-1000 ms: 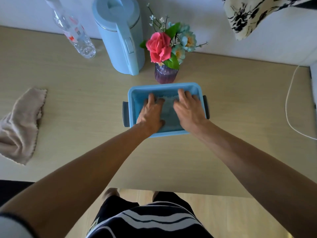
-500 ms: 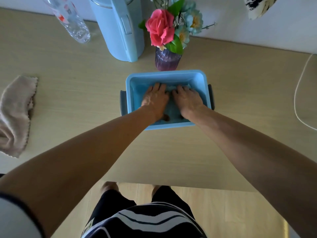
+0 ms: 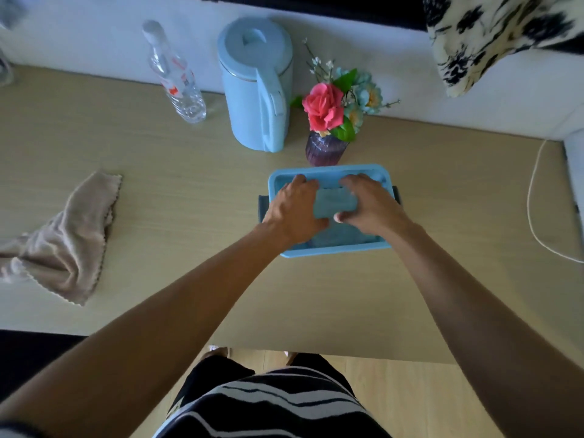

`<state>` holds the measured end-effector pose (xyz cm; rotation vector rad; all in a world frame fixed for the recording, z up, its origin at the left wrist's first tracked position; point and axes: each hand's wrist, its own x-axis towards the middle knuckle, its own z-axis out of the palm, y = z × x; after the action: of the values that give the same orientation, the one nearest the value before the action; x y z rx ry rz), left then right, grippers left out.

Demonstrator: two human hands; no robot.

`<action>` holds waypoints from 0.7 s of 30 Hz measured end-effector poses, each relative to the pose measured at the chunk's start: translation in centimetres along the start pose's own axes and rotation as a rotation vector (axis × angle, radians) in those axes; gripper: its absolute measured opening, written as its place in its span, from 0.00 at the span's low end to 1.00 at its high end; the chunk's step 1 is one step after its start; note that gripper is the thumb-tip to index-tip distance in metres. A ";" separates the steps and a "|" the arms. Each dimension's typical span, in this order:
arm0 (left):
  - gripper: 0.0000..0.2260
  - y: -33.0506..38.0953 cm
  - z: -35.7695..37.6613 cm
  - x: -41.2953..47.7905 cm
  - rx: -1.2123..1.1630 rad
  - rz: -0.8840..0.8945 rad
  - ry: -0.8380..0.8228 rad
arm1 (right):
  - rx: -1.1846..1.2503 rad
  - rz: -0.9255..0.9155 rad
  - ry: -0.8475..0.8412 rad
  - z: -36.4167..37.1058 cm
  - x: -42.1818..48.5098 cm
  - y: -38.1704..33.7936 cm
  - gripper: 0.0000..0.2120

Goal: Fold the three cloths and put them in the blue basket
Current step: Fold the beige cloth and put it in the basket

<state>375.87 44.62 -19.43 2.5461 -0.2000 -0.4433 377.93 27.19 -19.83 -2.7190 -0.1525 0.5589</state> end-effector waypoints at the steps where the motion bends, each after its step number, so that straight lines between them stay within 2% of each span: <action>1: 0.28 -0.2 -0.8 -1.0 -0.095 0.004 0.068 | 0.125 0.005 0.072 -0.2 -0.9 -0.8 0.30; 5: 0.20 -3.9 -4.0 -5.3 -0.404 -0.084 0.334 | 0.607 0.027 0.281 0.1 -4.0 -5.4 0.25; 7: 0.19 -6.8 -5.5 -7.6 -0.435 -0.156 0.418 | 0.717 0.013 0.328 0.9 -4.8 -8.4 0.25; 10: 0.17 -10.9 -7.4 -11.0 -0.433 -0.241 0.455 | 0.799 -0.024 0.360 3.1 -5.2 -13.5 0.25; 17: 0.16 -21.7 -8.4 -16.8 -0.359 -0.418 0.463 | 0.741 -0.184 0.121 10.4 -5.5 -24.6 0.33; 21: 0.19 -28.7 -6.9 -18.3 -0.121 -0.579 0.374 | 0.719 -0.204 0.037 13.0 -5.4 -28.7 0.35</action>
<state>362.67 76.31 -24.39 2.4786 0.6916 -0.1684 366.85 57.12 -18.49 -1.9867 -0.1750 0.4014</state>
